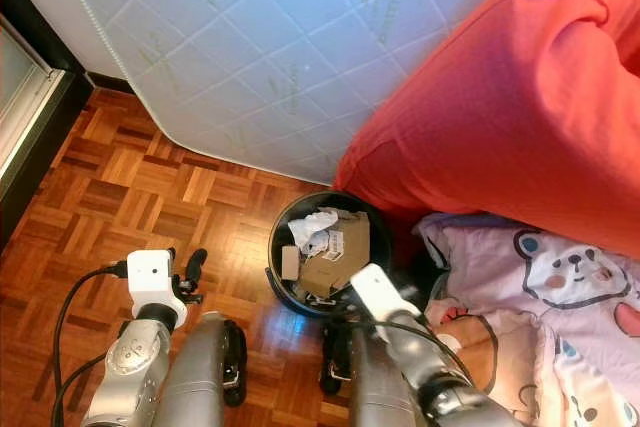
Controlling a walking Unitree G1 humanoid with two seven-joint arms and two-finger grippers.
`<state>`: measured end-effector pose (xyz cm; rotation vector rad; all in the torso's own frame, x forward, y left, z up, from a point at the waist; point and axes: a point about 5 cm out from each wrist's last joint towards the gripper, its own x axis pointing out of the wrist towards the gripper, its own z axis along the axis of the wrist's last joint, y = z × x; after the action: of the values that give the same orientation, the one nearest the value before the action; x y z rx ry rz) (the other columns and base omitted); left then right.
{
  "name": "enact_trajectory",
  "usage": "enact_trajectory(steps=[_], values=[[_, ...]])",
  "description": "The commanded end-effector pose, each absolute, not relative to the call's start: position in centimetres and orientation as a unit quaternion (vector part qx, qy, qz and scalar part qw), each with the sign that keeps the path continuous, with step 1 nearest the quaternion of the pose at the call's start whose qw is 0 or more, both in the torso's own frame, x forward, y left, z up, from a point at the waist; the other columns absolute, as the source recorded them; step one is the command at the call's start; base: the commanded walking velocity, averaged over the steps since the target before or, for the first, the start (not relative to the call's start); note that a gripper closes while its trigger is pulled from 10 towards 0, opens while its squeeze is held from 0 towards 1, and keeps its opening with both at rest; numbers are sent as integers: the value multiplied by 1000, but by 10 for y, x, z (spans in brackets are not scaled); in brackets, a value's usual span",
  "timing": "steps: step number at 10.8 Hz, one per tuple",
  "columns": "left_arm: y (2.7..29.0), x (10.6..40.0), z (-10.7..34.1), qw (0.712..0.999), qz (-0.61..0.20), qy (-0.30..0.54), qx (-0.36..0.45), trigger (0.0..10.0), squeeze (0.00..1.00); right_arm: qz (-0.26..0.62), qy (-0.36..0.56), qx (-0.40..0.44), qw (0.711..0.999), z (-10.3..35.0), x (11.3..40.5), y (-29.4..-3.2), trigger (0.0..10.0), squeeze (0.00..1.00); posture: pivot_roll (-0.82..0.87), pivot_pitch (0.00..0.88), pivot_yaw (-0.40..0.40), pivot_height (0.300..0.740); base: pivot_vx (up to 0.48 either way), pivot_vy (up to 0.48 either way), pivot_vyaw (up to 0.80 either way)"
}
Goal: Clean up the room
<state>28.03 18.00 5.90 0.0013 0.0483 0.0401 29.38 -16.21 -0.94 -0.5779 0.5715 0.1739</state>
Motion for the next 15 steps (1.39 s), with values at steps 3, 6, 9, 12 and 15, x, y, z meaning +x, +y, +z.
enact_trajectory(steps=[3,6,9,12,15], values=[[197,258,21,994,37,105,14,10000,0,-3,278,-84,957,-19,277,-184,10000,0,273,422,-92,651,0,0,0],[223,234,-15,978,70,195,31,10000,0,-81,226,73,968,-12,277,-204,10000,0,252,305,-60,651,0,0,0],[232,236,-26,968,74,234,42,10000,0,-79,228,103,965,-16,273,-197,10000,0,252,197,-20,701,0,0,0],[240,246,-20,967,81,233,58,10000,0,-68,262,110,956,-28,263,-185,10000,0,255,123,2,740,0,0,0],[232,224,-45,946,86,310,42,10000,0,-58,308,88,945,-43,246,-184,10000,0,235,42,-16,740,0,0,0]])
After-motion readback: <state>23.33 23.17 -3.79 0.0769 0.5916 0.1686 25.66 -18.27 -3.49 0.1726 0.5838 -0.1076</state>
